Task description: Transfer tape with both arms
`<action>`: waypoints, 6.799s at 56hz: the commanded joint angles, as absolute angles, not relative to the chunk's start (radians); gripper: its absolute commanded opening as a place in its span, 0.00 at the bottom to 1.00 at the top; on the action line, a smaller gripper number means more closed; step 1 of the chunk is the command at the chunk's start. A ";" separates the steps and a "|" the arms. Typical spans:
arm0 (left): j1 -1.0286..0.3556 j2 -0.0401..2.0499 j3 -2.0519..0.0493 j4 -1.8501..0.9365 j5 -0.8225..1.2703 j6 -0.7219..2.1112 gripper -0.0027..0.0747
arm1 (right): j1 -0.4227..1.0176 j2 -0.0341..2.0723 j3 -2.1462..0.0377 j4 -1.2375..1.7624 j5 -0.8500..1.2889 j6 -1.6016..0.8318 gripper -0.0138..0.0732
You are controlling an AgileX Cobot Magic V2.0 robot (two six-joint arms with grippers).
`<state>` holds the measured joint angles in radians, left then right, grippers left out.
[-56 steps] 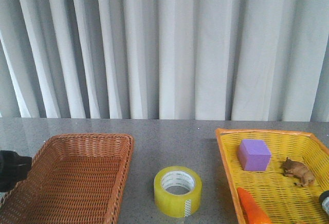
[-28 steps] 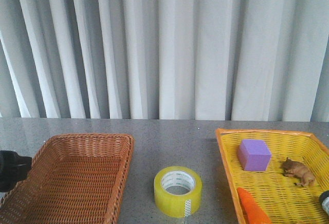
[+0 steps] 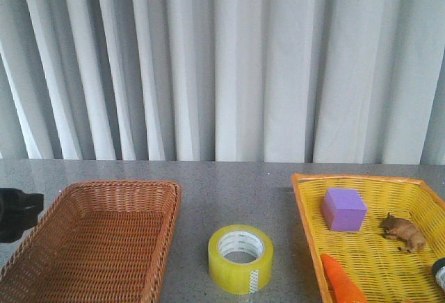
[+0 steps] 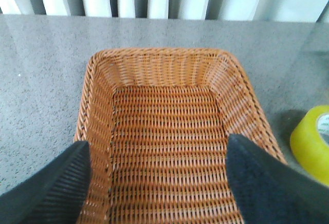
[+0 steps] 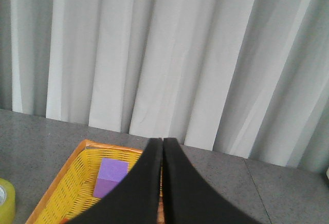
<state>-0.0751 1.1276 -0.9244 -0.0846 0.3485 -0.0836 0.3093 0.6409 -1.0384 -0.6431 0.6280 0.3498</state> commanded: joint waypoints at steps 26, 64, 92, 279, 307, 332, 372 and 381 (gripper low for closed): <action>-0.194 1.223 -1.190 -0.541 0.484 0.253 0.73 | 0.308 0.644 -1.061 -0.671 0.560 0.352 0.15; -0.523 1.889 -1.951 -0.295 0.719 0.280 0.64 | 0.308 0.644 -1.061 -0.671 0.560 0.352 0.15; -0.523 2.098 -2.009 -0.091 0.741 0.113 0.63 | 0.308 0.644 -1.061 -0.671 0.560 0.352 0.15; -0.093 1.896 -1.704 -0.059 0.890 0.098 0.35 | 0.308 0.644 -1.061 -0.671 0.564 0.352 0.15; -0.093 1.858 -1.716 -0.073 0.867 0.008 0.64 | 0.308 0.644 -1.061 -0.671 0.564 0.352 0.15; -0.093 1.581 -1.729 -0.109 0.799 0.067 0.08 | 0.308 0.644 -1.061 -0.672 0.564 0.352 0.15; -0.093 1.094 -1.726 -0.249 0.943 0.150 0.03 | 0.308 0.644 -1.061 -0.672 0.564 0.352 0.15; -0.093 1.039 -1.726 -0.251 0.959 0.145 0.03 | 0.308 0.644 -1.061 -0.672 0.564 0.352 0.15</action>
<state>-0.0930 1.0675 -1.7026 -0.2316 1.0119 0.1483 0.3093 0.6409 -1.0384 -0.6431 0.6280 0.3526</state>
